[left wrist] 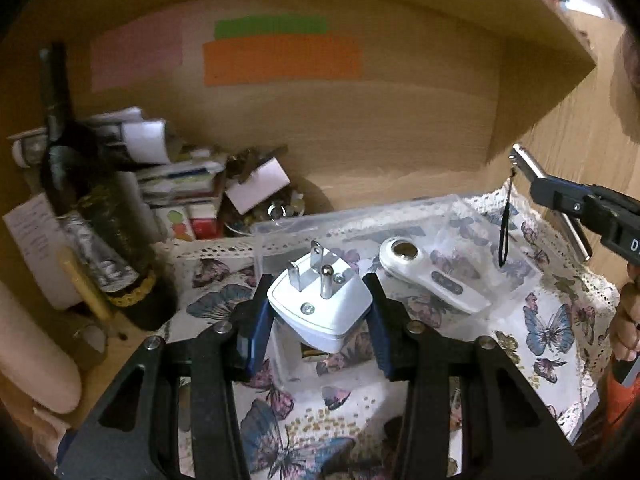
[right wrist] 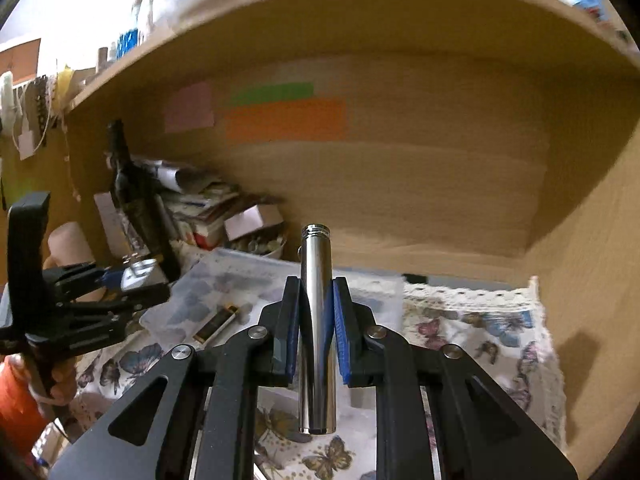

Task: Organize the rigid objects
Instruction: 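Lower the plug into the clear box with the left tool while the right tool releases the tube there, then grasp the small black clip with the left tool while the right tool grasps the silver key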

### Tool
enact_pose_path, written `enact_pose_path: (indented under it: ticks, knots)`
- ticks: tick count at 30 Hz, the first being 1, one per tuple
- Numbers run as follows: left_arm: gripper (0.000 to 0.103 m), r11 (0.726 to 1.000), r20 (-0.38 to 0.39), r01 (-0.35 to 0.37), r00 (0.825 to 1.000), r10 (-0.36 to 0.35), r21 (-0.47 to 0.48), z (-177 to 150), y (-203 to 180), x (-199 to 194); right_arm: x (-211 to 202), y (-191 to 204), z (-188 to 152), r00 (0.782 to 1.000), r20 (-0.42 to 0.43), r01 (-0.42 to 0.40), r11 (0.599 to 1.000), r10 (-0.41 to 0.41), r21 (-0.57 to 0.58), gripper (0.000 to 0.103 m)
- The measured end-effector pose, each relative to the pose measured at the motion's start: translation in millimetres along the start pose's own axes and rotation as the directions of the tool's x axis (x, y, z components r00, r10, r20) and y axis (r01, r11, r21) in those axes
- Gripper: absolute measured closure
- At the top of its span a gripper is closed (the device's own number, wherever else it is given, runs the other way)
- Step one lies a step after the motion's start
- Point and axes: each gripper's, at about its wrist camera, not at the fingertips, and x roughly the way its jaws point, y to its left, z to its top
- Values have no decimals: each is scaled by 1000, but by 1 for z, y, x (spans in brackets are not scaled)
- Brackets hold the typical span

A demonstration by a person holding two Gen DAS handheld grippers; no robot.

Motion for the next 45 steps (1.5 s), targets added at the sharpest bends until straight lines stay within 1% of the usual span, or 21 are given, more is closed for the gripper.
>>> enact_pose_path:
  ticks: [3,7,9,12,14,17,19,20,23,25,26,27,28,30,31,33,34,36,39,42,45]
  knots:
    - [60,999,-73,36,997,-36,-3,1,-2,25,23,5,0,998,-51,-25,999,24,-24,89]
    - [60,997,-141,81,987,-79,6,1,-8,46,56,8,-3,990,-130,-60,998,55,-36,89]
    - [66,997,-153,79,985,-76,17,3,-11,51,72,11,-7,984,-168,-70,997,63,-37,89]
    - [66,995,-161,93,983,-87,30,6,-16,56,93,13,-15,973,-220,-81,996,72,-33,89]
    - [66,996,-164,87,983,-80,34,8,-18,58,105,13,-21,963,-258,-93,995,83,-27,89]
    - [66,996,-165,82,983,-75,33,9,-19,61,116,14,-26,952,-298,-85,996,70,-36,89]
    - [66,997,-161,76,985,-70,32,10,-18,62,119,14,-28,949,-313,-66,997,47,-49,88]
    - [66,997,-156,74,985,-68,35,10,-19,60,117,14,-28,950,-309,-55,997,35,-54,88]
    - [66,997,-141,63,988,-57,41,10,-20,50,101,12,-22,962,-269,-58,997,42,-50,86]
    - [66,997,-133,60,990,-55,39,11,-19,46,89,12,-16,972,-232,-47,997,33,-55,77]
    - [64,998,-125,58,991,-53,36,12,-18,40,79,12,-13,977,-209,-46,997,34,-55,75]
    - [60,998,-121,57,991,-52,33,12,-18,38,70,12,-10,982,-187,-50,997,40,-50,70]
    - [57,998,-107,53,993,-50,29,13,-17,30,62,12,-8,985,-169,-52,997,43,-49,68]
    - [43,999,-80,43,996,-41,25,13,-14,18,48,13,-6,989,-140,-48,998,40,-48,61]
    - [41,999,-57,33,998,-32,24,13,-12,8,42,14,-5,991,-128,-50,998,43,-49,59]
    - [34,999,-40,26,999,-25,25,12,-10,-2,28,15,-7,992,-114,-60,997,53,-51,52]
    - [32,999,-35,23,999,-22,23,10,-9,-7,23,15,-8,993,-109,-57,997,52,-49,50]
    - [23,1000,-30,15,999,-15,15,6,-6,-16,15,17,-12,993,-107,-61,997,55,-51,50]
    - [15,1000,-41,5,999,-4,9,-4,-2,-24,7,22,-23,992,-116,-58,997,51,-58,50]
    - [10,999,-55,-34,998,35,21,-19,-1,-29,3,26,-38,989,-137,-58,997,50,-58,50]
    - [9,997,-74,-53,996,57,48,-39,-3,-33,1,28,-52,986,-161,-55,997,45,-58,50]
